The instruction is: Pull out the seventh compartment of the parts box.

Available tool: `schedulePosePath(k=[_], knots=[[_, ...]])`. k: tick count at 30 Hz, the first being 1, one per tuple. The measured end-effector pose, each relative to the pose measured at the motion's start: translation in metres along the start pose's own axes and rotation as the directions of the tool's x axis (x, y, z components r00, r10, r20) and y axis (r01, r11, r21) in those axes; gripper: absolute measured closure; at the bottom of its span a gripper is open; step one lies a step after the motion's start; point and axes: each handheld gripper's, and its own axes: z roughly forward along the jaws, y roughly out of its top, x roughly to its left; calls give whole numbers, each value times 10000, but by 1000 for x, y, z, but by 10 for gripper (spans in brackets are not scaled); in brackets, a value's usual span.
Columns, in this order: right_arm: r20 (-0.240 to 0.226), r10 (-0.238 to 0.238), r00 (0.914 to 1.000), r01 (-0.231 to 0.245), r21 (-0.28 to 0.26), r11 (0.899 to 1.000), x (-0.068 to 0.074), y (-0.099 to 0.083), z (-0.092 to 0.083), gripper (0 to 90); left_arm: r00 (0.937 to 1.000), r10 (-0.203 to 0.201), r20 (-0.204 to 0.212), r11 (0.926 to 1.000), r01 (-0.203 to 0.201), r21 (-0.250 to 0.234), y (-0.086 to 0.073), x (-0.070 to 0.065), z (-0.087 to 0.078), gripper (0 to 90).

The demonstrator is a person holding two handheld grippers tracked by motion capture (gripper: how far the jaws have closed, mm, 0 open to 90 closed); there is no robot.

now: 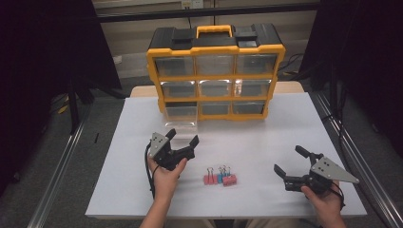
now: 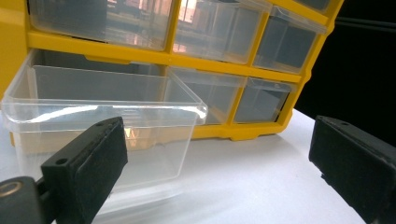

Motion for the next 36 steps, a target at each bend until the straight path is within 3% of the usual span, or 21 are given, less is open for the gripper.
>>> schedulePosePath(k=[1,2,4,9,12,14,18,20,22,27,31,32,36], knots=[[-25,-18,10000,18,14,10000,0,0,0,24,9999,-115,125,9999,116,-77,0,-1,0,44],[-4,-19,10000,19,24,10000,0,0,0,24,9997,159,199,9998,-160,69,1,0,-1,44],[14,-28,10000,28,9,10000,0,0,0,23,9993,-130,346,9999,130,7,0,-2,-1,45],[7,-19,10000,19,2,10000,0,0,0,23,9990,70,451,9995,-84,306,0,0,-4,45],[-1,-31,10000,31,20,10000,0,0,1,23,9976,-167,675,9996,153,217,0,-1,-4,45],[-17,-25,10000,25,39,10000,0,0,0,24,9979,84,637,9996,-102,274,0,-3,-5,46],[26,-29,10000,29,31,10000,0,0,0,24,9947,61,1025,9985,-116,532,1,-3,-6,46],[21,-1,10000,1,8,10000,0,0,0,23,9951,-103,988,9986,51,530,0,-5,-6,46],[10,-13,10000,13,15,10000,0,0,0,24,9925,127,1217,9970,-219,744,0,-5,-7,46],[0,8,10000,-8,51,10000,-1,0,1,23,9896,126,1436,9957,-257,894,-1,-8,-9,46],[-11,-12,10000,12,29,10000,0,0,1,23,9822,259,1858,9934,-461,1052,-2,-8,-10,46],[-9,-21,10000,21,23,10000,0,0,1,23,9845,169,1746,9933,-365,1101,-2,-10,-10,46],[72,-7,10000,6,30,10000,-1,0,1,23,9822,406,1832,9910,-630,1178,-2,-12,-11,46]])
